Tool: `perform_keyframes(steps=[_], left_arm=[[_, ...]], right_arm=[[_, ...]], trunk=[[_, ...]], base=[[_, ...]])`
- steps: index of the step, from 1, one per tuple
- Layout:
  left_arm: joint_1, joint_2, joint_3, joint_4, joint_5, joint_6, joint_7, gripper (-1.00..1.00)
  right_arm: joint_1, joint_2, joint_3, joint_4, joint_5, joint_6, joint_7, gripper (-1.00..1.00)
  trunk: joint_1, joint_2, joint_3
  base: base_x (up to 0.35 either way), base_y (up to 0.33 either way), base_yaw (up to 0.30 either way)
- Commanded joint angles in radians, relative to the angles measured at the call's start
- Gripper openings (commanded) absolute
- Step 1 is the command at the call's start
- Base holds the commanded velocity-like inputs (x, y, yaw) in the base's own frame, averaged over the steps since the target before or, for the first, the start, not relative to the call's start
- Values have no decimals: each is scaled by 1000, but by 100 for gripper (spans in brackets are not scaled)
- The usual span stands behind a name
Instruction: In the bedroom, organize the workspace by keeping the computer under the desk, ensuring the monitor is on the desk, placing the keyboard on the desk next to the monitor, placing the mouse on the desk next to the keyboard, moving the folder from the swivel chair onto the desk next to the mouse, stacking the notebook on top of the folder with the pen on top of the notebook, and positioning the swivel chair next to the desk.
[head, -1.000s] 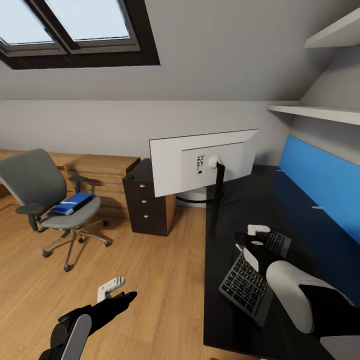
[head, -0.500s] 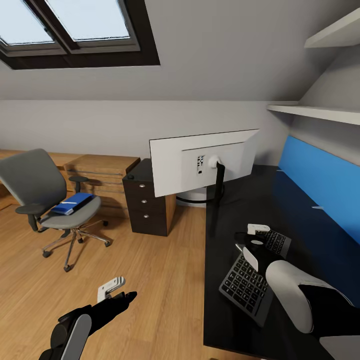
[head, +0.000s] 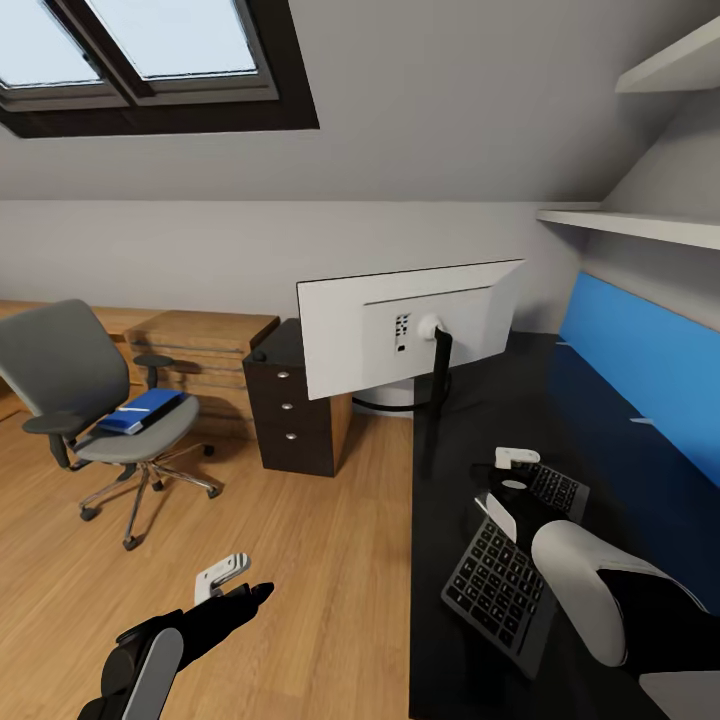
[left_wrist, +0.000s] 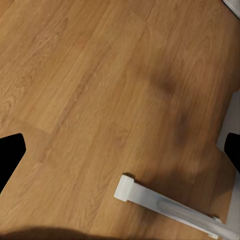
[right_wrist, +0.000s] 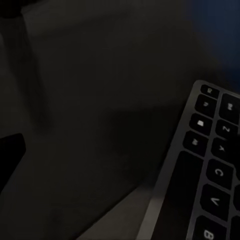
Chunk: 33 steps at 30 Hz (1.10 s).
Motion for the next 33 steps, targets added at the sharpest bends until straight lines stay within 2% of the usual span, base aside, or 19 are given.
perform_keyframes(steps=[1, 18, 31, 33], left_arm=[[-1, -1, 2, -1, 11, 5, 8, 100], [-1, -1, 0, -4, 15, 7, 6, 100], [-1, -2, 2, -4, 16, 7, 9, 100], [-1, -2, 2, -4, 16, 6, 9, 100]], right_arm=[[-1, 0, -8, 1, 7, -4, 0, 100], [-1, -4, -9, 5, 8, -1, -6, 100], [-1, -8, -10, 6, 7, 5, -74, 100], [-1, -9, -10, 6, 7, 5, -75, 100]], trunk=[[0, -1, -1], [0, -1, -1], [0, -1, -1], [8, -15, -7]], base=[[17, 0, 0], [2, 0, 0], [0, 0, 0], [0, 0, 0]])
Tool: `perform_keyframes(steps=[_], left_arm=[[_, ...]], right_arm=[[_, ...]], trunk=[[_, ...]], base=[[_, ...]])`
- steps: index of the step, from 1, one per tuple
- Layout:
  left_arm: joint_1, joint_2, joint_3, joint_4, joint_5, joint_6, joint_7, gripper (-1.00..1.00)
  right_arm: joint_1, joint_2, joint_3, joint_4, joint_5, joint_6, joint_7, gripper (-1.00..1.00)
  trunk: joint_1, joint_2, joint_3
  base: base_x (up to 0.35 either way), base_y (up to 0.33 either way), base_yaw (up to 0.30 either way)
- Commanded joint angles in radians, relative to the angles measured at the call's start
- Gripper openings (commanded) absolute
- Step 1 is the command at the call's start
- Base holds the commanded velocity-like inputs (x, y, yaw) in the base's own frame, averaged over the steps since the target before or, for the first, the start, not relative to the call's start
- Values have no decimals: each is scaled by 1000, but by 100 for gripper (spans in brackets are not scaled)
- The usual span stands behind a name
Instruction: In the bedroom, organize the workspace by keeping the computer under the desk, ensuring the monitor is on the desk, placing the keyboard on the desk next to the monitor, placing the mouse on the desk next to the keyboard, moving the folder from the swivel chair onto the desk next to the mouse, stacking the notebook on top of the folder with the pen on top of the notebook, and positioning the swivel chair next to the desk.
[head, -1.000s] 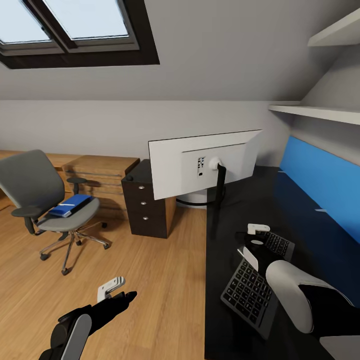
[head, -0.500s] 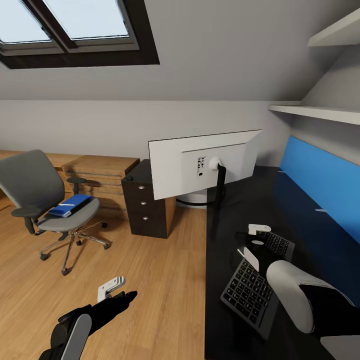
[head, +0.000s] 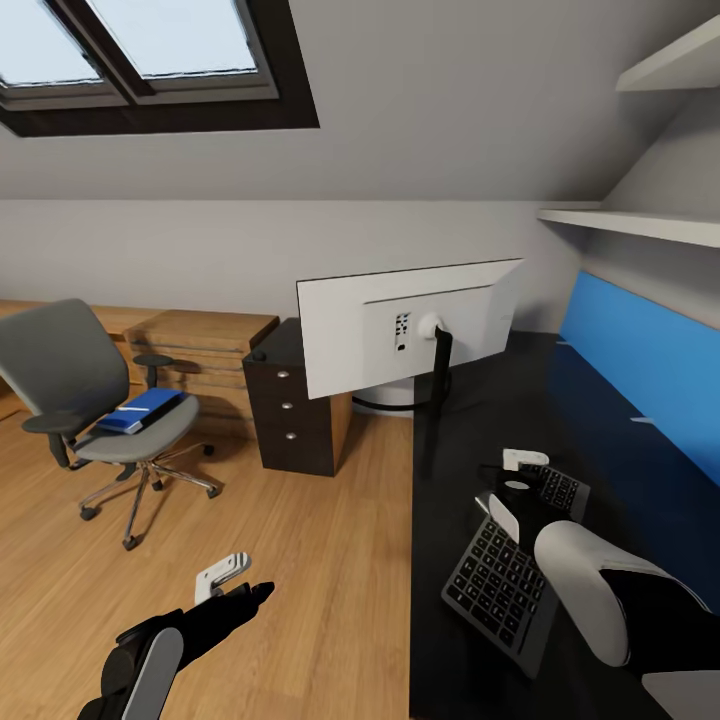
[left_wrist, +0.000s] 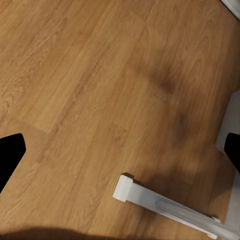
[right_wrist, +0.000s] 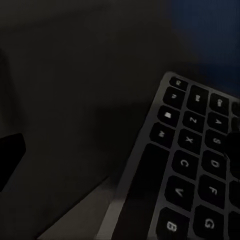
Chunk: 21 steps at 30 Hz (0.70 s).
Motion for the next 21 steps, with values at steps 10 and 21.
perform_keyframes(steps=[10, 21], left_arm=[[-1, -1, 2, -1, 12, 4, 8, 100], [-1, -1, 3, -1, 12, 4, 8, 100]], right_arm=[[-1, 1, -8, 2, 7, -2, -2, 100], [-1, 2, -7, 3, 7, -1, -2, 100]], trunk=[[38, -71, -32], [81, -148, -67]], base=[[0, 0, 0], [0, 0, 0]])
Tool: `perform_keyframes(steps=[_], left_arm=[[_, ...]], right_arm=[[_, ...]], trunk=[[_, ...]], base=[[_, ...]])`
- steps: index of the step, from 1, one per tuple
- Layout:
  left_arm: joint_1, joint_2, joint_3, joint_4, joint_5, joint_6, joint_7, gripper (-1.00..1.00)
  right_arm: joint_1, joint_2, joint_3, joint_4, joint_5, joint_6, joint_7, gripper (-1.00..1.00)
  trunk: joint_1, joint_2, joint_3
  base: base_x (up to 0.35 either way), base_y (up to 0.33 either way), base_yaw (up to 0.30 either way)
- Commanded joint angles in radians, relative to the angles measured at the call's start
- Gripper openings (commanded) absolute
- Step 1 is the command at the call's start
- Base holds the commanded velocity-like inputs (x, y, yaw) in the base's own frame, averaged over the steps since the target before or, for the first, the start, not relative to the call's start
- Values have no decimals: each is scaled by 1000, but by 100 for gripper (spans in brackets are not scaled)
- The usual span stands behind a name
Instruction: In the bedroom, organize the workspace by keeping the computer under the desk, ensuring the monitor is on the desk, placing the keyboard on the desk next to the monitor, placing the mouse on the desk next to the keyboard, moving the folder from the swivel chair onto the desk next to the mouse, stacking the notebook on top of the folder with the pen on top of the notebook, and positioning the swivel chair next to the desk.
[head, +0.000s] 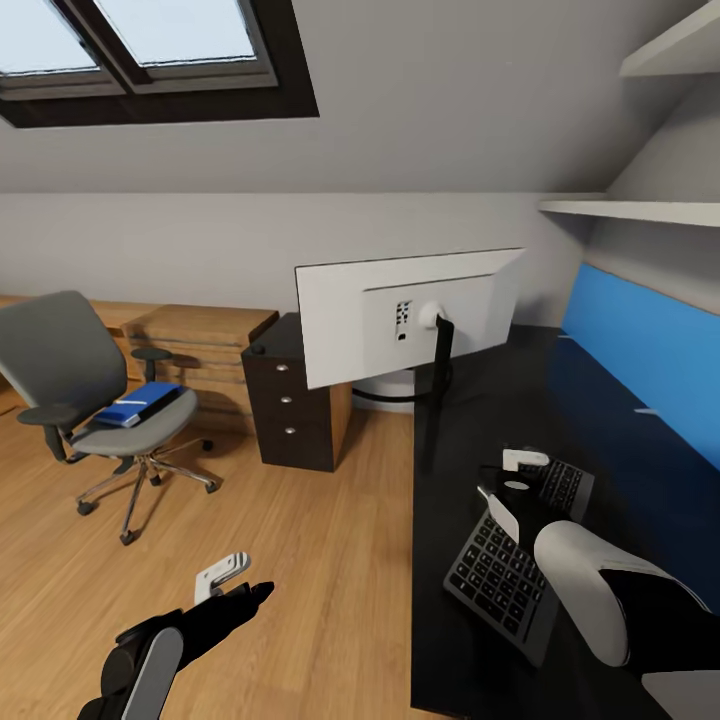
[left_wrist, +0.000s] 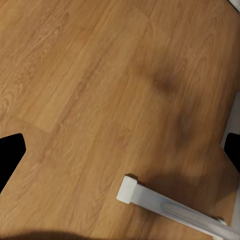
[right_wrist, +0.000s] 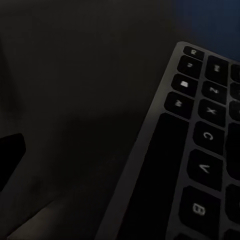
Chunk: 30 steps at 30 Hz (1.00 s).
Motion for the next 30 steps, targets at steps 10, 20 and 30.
perform_keyframes(steps=[10, 20, 30], left_arm=[[-1, -1, 2, -1, 11, 5, 8, 100], [-1, 0, 3, -1, 11, 5, 4, 100], [-1, 2, 5, 0, 9, 2, 0, 100]], right_arm=[[-1, 0, -7, 2, 7, -3, -1, 100], [-1, 0, -7, 2, 8, -3, -1, 100], [-1, 0, -7, 2, 8, -3, -1, 100]], trunk=[[35, -64, -29], [50, -92, -42], [50, -92, -42]], base=[[0, 0, 0], [0, 0, 0], [-47, 0, 0]])
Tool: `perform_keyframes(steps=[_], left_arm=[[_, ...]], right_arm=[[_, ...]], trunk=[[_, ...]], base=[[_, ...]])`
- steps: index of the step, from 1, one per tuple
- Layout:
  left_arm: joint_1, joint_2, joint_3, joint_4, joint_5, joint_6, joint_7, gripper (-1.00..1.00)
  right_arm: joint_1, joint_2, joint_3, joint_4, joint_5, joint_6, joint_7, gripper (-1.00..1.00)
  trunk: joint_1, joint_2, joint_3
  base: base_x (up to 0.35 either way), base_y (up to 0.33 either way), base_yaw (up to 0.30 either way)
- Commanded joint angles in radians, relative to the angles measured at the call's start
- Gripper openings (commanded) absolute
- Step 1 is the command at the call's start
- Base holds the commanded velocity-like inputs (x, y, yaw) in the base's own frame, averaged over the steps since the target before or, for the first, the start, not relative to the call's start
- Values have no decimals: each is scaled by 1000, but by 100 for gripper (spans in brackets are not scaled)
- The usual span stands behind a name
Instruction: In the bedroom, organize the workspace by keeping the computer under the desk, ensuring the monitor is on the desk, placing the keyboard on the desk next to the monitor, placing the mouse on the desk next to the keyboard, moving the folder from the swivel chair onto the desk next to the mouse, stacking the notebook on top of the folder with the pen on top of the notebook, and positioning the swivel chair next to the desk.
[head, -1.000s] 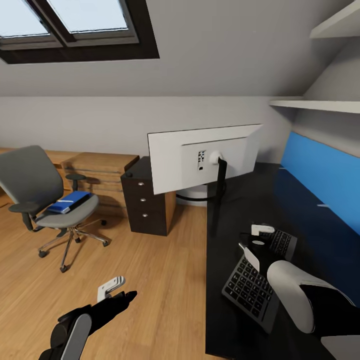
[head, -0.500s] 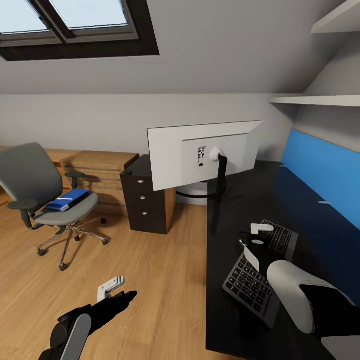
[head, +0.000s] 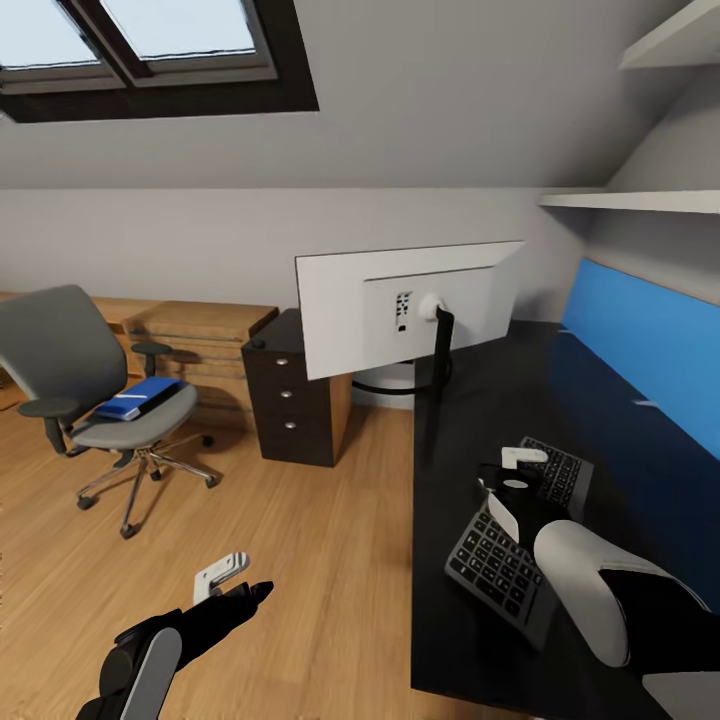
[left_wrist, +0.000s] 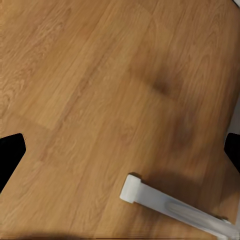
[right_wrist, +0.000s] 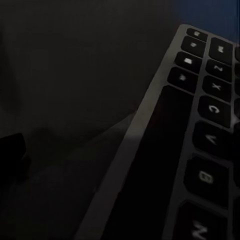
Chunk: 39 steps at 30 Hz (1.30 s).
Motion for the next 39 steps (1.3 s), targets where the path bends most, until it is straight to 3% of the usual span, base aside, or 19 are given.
perform_keyframes(steps=[1, 15, 33, 39], left_arm=[[-1, -1, 2, -1, 10, 5, 8, 100], [-1, -4, -1, -1, 8, 5, 14, 100], [-1, -3, -1, 0, 11, 6, 15, 100], [-1, -3, -1, 0, 12, 6, 14, 100]], right_arm=[[0, 0, -29, 9, -1, -3, 0, 100], [0, 1, -29, 10, -1, -3, 0, 100], [0, 1, -29, 10, -1, -3, 0, 100], [0, 1, -29, 10, -1, -3, 0, 100]], trunk=[[0, 0, -1], [0, 0, -1], [0, 0, -1], [0, 0, -1]], base=[[-264, 0, 0], [-182, -41, 0], [-331, -6, 0], [-114, -25, 0]])
